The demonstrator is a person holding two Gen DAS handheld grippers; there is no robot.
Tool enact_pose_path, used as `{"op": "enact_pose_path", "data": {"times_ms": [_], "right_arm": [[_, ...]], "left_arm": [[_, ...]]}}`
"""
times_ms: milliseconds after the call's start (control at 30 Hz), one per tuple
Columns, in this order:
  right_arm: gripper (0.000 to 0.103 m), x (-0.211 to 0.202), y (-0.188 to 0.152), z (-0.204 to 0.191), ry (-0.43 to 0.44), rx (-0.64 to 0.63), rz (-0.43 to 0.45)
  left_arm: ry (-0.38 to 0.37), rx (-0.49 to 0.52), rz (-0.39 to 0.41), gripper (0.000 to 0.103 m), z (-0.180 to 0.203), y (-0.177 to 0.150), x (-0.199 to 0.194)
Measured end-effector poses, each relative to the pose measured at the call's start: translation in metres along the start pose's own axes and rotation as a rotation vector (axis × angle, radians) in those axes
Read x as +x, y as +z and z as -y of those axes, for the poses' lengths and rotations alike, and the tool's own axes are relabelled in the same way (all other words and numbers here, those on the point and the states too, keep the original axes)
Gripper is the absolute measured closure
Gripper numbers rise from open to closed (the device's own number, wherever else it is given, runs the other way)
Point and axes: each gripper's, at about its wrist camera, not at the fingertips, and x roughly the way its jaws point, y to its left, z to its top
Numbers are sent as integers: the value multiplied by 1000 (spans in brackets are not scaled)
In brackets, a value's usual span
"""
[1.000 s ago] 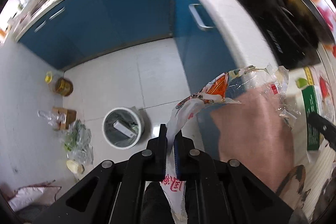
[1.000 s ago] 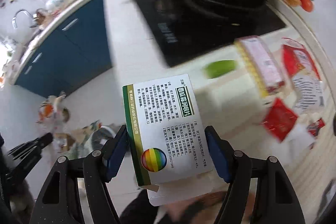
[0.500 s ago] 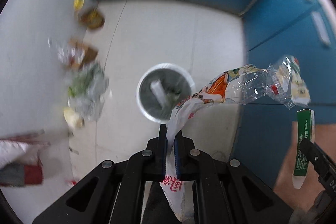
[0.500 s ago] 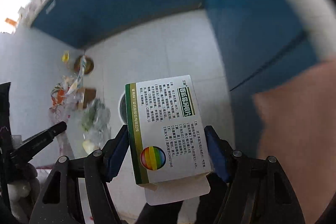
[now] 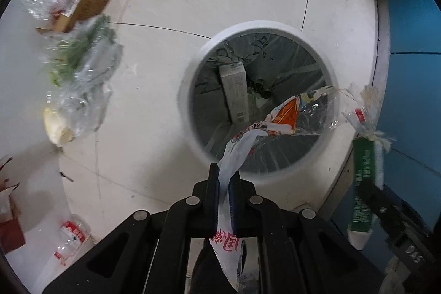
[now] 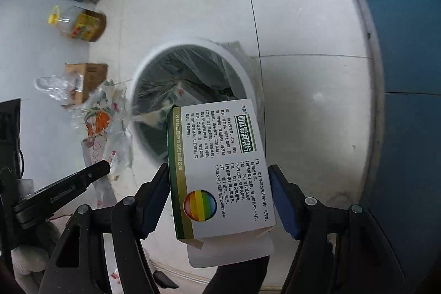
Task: Collect trash
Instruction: 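Carry both items over the bin and open both tools to drop them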
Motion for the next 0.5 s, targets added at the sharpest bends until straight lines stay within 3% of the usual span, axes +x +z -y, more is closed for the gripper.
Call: {"op": "enact_pose_path", "data": {"times_ms": [167,200,267,300,333,400,500], "right_arm": [[31,55,28,-2,2,-17,-53],[31,63,32,-1,2,-23,-65],[31,69,38,-4,-2,-40,-89],[30,69,39,-7,-2,-47,-92],[22,67,39,-11,-9,-51,-90],[7,56,36,-11,-25,-56,-70],[5,34,30,-17,-80,-72,-32]], "left_arm": [[-21,17,-10,95,3,17,24],[-16,13,-7,88,3,18,25],[-25,4,-3,50,0,19,24],[-21,4,5,10,-2,18,21],[-14,7,20,0,-3,18,18],[12,17,69,0,-5,16,2],[43,17,138,0,-10,8,-30]]}}
